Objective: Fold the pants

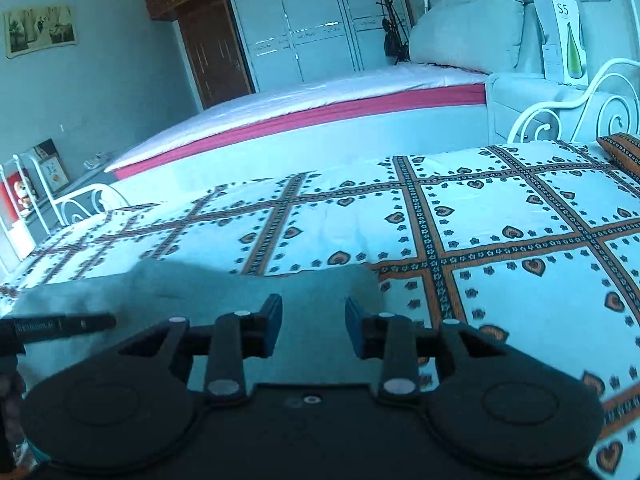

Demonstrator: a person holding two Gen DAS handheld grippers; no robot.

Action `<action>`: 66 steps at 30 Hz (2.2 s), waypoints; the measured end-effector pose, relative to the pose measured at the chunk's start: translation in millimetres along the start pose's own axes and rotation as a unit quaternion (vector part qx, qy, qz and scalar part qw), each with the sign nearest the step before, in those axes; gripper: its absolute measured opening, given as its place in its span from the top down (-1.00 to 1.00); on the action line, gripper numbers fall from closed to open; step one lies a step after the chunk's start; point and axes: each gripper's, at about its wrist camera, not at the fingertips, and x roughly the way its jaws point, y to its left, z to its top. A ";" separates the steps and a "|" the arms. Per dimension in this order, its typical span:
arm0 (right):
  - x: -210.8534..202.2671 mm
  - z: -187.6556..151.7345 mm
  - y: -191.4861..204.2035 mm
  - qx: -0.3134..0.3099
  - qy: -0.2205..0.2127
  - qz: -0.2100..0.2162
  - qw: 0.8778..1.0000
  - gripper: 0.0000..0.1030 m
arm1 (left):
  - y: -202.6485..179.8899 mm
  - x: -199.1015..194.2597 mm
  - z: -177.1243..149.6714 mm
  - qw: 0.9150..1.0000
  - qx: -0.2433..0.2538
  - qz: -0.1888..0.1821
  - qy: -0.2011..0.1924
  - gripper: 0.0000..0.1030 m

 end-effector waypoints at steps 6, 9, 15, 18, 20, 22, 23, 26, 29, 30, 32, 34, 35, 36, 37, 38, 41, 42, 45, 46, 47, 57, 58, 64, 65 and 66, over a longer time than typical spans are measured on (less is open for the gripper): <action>34.4 -18.7 -1.9 -0.012 0.080 -0.016 0.997 0.43 | -0.6 0.9 -1.0 1.000 0.001 -0.002 -0.010 0.46; 11.4 -13.5 7.6 -0.026 0.016 0.018 0.999 0.41 | 4.4 -5.1 -2.7 1.000 -0.001 0.002 -0.007 0.36; 23.1 -22.0 0.0 0.013 0.063 -0.003 0.998 0.36 | 10.6 -15.1 -8.4 1.000 0.009 0.011 -0.006 0.09; 13.3 -16.6 1.8 0.007 0.044 0.003 0.999 0.34 | 8.3 -25.3 -9.9 1.000 0.020 0.021 -0.012 -0.23; 7.8 -15.8 3.1 0.001 0.040 0.005 0.999 0.34 | 4.9 -30.0 -12.6 0.999 0.032 0.021 -0.016 -0.27; 4.3 -15.1 3.3 -0.002 0.033 0.005 0.999 0.35 | 2.6 -30.7 -14.0 0.999 0.045 0.020 -0.014 -0.27; 3.7 -14.1 3.5 -0.005 0.030 0.003 1.000 0.35 | 1.5 -30.4 -14.4 0.998 0.050 0.021 -0.011 -0.27; 8.5 -5.7 3.5 -0.013 0.024 -0.002 1.000 0.36 | 2.4 -29.5 -14.5 0.998 0.054 0.026 -0.009 -0.27; 20.3 7.1 2.4 -0.024 0.010 -0.007 1.000 0.36 | 6.7 -26.8 -15.8 0.998 0.052 0.033 -0.003 -0.28; 26.6 10.9 0.8 -0.022 0.010 -0.009 1.000 0.36 | 8.0 -25.3 -16.2 0.998 0.051 0.034 -0.001 -0.29; 42.7 12.4 -4.4 -0.012 0.021 -0.010 1.000 0.35 | 9.3 -25.1 -17.3 0.998 0.056 0.032 -0.002 -0.34; 71.1 5.5 -9.0 -0.008 0.100 -0.018 0.995 0.33 | 11.8 -28.4 -17.6 0.997 0.063 0.040 -0.003 -0.38; 70.6 1.9 -8.3 -0.014 0.094 -0.020 0.995 0.34 | 15.9 -35.2 -17.7 0.997 0.060 0.045 -0.007 -0.38; 61.6 2.5 -6.8 -0.012 0.067 -0.018 0.998 0.32 | 23.3 -45.4 -18.8 0.997 0.055 0.047 -0.014 -0.38; 53.0 5.5 -5.4 -0.002 0.049 -0.010 0.999 0.31 | 33.5 -57.2 -20.3 0.998 0.047 0.049 -0.018 -0.38; 44.1 8.4 -3.3 0.002 0.032 0.008 0.999 0.32 | 45.2 -70.0 -21.7 0.998 0.033 0.055 -0.020 -0.38; 29.7 11.3 8.2 -0.030 0.022 0.032 0.999 0.24 | 86.9 -114.9 -33.6 0.997 -0.017 0.070 -0.037 -0.38; 28.3 9.5 10.5 -0.034 0.027 0.035 0.998 0.23 | 101.1 -130.1 -40.3 0.995 -0.033 0.078 -0.048 -0.38; 28.0 3.0 13.4 -0.005 0.055 0.041 0.998 0.23 | 150.5 -163.0 -60.7 0.987 -0.090 0.112 -0.070 -0.37; 26.0 1.0 15.5 0.002 0.059 0.050 0.997 0.24 | 170.0 -167.5 -65.8 0.983 -0.118 0.125 -0.070 -0.37; 21.9 -0.6 20.0 0.002 0.059 0.055 0.997 0.24 | 190.0 -168.2 -69.3 0.978 -0.153 0.127 -0.068 -0.37; -1.5 -45.4 98.2 -0.063 0.060 0.107 0.990 0.23 | 265.8 -124.7 -51.0 0.967 -0.229 0.063 -0.091 -0.36; -0.9 -48.0 107.9 -0.072 0.058 0.109 0.990 0.24 | 266.8 -121.1 -49.6 0.970 -0.218 0.063 -0.089 -0.36; 13.2 -52.1 160.2 -0.127 0.034 0.127 0.983 0.23 | 254.1 -122.7 -43.1 0.988 -0.118 0.066 -0.080 -0.36; 18.0 -55.2 166.4 -0.131 0.039 0.125 0.983 0.22 | 254.7 -123.3 -43.1 0.989 -0.109 0.062 -0.081 -0.36; 25.2 -58.5 171.5 -0.136 0.049 0.119 0.982 0.21 | 256.6 -124.3 -44.1 0.989 -0.104 0.058 -0.083 -0.36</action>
